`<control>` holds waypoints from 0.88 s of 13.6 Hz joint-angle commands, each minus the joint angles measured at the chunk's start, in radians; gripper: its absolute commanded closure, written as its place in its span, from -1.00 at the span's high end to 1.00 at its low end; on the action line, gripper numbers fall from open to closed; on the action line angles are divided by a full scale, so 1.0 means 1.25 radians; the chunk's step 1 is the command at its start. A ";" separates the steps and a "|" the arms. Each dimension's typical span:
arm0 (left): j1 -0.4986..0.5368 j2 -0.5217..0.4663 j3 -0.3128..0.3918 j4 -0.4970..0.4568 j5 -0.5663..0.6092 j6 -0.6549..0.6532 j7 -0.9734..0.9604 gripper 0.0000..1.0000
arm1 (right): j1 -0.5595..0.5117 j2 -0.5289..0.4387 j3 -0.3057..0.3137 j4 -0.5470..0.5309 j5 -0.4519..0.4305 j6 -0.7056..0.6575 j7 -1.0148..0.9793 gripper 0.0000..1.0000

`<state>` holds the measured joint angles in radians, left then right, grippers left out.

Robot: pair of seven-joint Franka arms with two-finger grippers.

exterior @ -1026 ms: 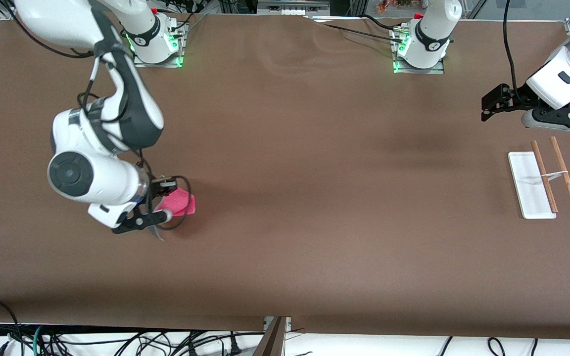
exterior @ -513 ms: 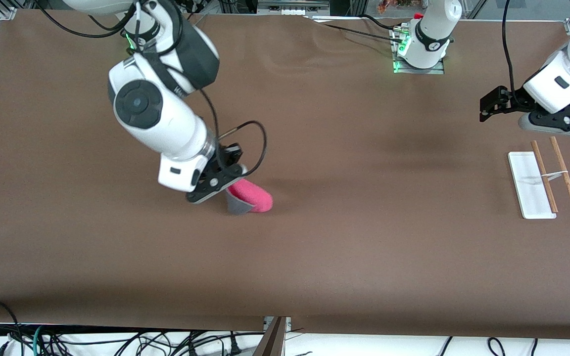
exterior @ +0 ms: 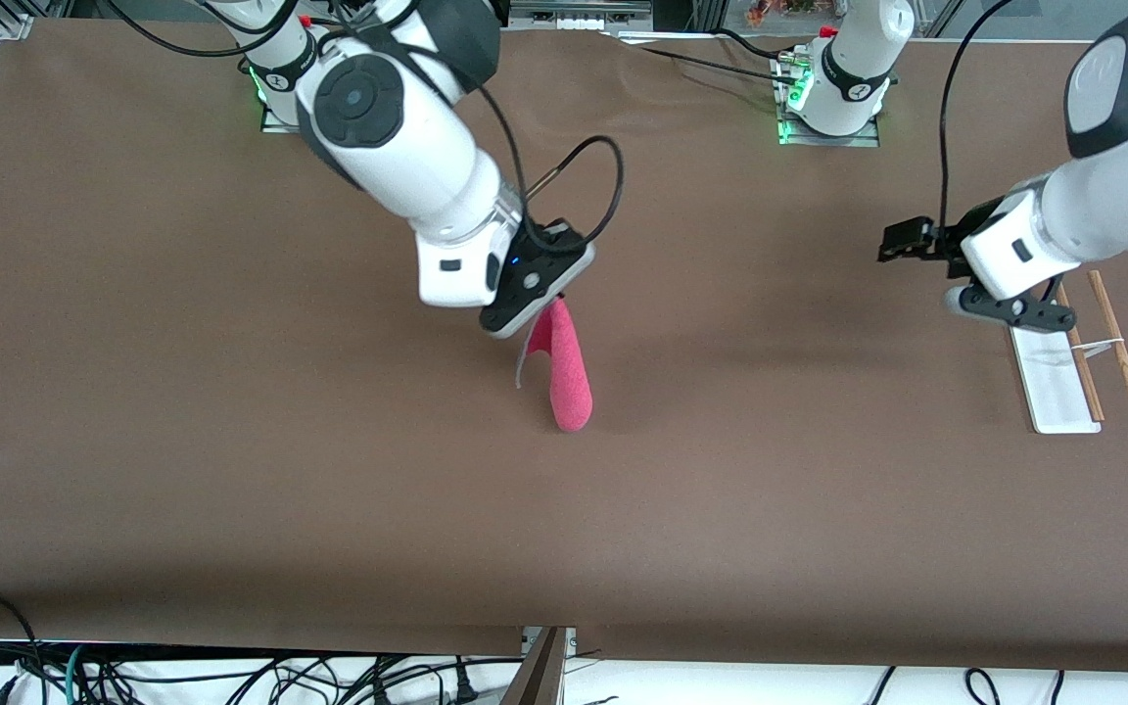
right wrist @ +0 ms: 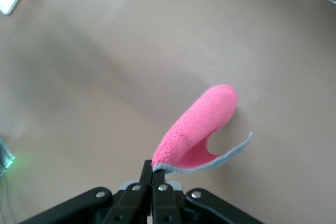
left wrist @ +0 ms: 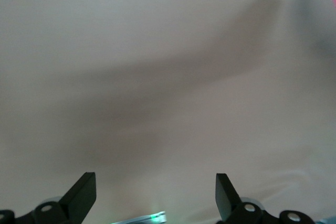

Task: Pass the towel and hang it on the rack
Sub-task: 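Hold the towel up while the left gripper reaches toward it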

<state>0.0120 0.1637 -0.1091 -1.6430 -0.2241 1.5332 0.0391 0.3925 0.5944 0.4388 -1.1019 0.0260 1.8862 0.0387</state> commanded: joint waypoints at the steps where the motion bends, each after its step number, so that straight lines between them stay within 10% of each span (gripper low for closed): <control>1: 0.006 0.079 0.001 0.055 -0.137 -0.024 -0.073 1.00 | 0.047 0.001 0.000 0.009 -0.006 0.024 0.000 -1.00; 12: -0.090 0.276 -0.001 0.039 -0.417 0.074 -0.443 1.00 | 0.076 0.001 0.000 0.009 -0.016 0.092 0.003 -1.00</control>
<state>-0.0598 0.4596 -0.1120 -1.6173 -0.6819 1.5957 -0.4001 0.4814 0.5945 0.4398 -1.1019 0.0172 1.9930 0.0401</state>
